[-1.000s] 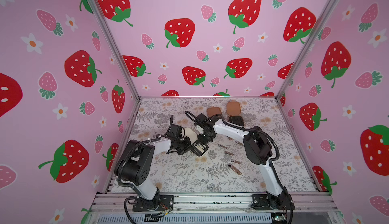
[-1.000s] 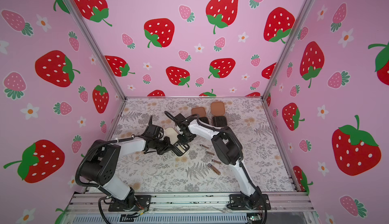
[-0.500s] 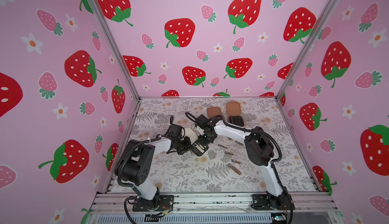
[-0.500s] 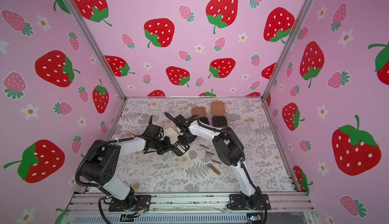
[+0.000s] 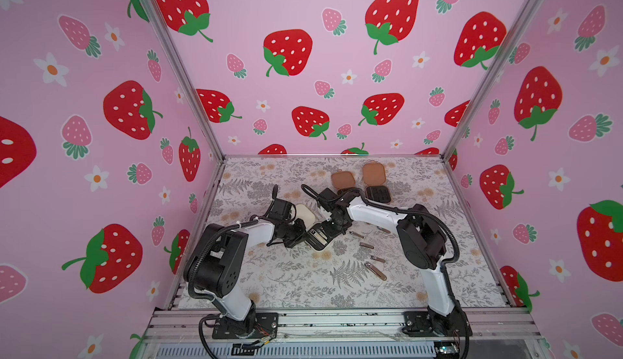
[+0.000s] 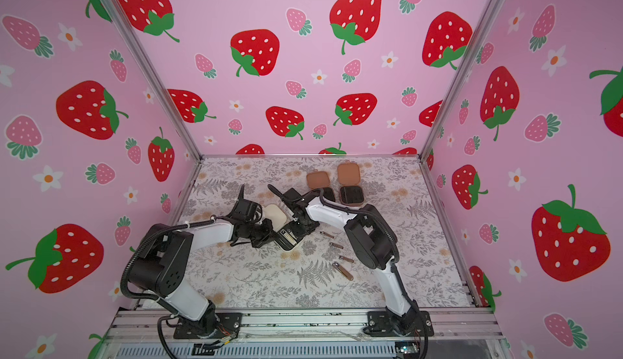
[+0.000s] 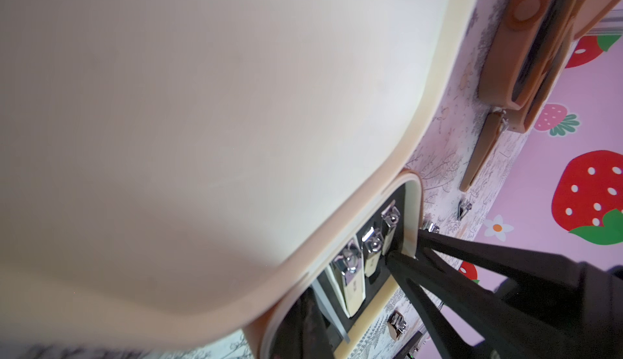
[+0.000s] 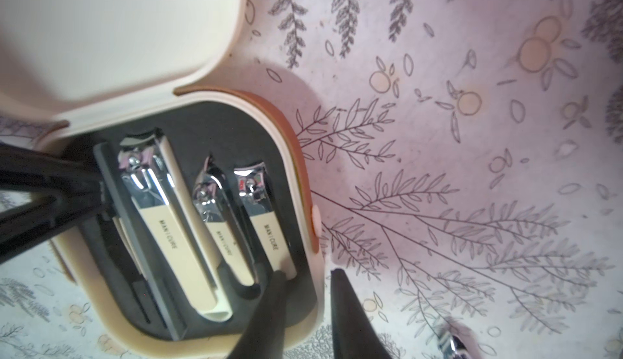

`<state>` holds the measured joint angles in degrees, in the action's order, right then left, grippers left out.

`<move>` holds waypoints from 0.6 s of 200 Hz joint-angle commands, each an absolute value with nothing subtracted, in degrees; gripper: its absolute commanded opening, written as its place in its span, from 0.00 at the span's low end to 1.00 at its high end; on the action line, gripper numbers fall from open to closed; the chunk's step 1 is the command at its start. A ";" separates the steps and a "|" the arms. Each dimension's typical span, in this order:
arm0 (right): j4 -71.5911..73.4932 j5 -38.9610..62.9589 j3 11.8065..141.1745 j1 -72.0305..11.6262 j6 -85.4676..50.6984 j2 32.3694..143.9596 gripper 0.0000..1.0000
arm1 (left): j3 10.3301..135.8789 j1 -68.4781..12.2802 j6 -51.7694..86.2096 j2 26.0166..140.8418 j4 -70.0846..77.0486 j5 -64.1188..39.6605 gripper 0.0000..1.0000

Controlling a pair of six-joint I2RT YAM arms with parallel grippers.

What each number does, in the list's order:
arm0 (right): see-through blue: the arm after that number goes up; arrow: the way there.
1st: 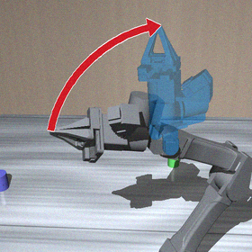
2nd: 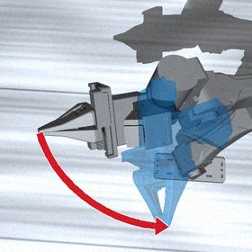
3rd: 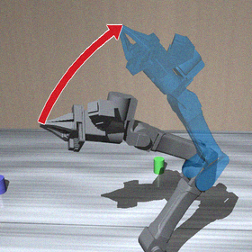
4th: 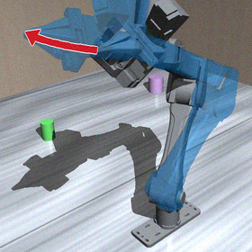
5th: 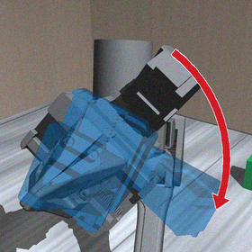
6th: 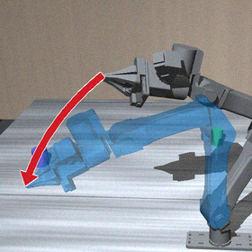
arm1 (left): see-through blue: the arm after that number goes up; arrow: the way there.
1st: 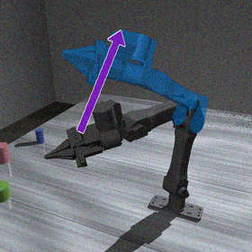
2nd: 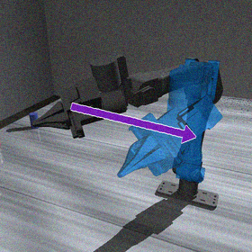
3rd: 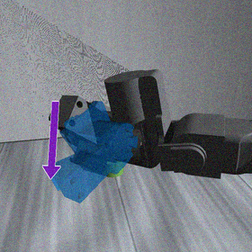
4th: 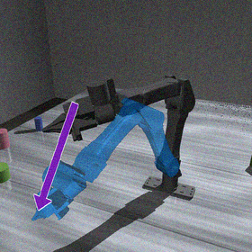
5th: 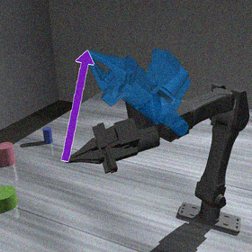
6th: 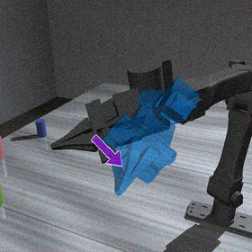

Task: Organize nail clipper sets
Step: Pick up the storage box at the center of the board.

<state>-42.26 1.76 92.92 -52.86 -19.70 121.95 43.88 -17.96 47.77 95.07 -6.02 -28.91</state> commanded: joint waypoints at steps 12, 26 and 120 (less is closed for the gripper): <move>-42.55 -0.38 92.37 -53.17 -21.57 122.78 0.16 | 42.80 -18.37 46.87 95.54 -13.81 -25.02 0.00; -42.71 -0.92 92.46 -53.17 -21.88 122.92 0.08 | 43.10 -18.46 46.03 94.07 -14.03 -25.48 0.00; -44.38 -1.87 96.05 -52.16 -18.22 123.71 0.00 | 50.71 -18.30 37.43 75.84 -30.34 -20.06 0.52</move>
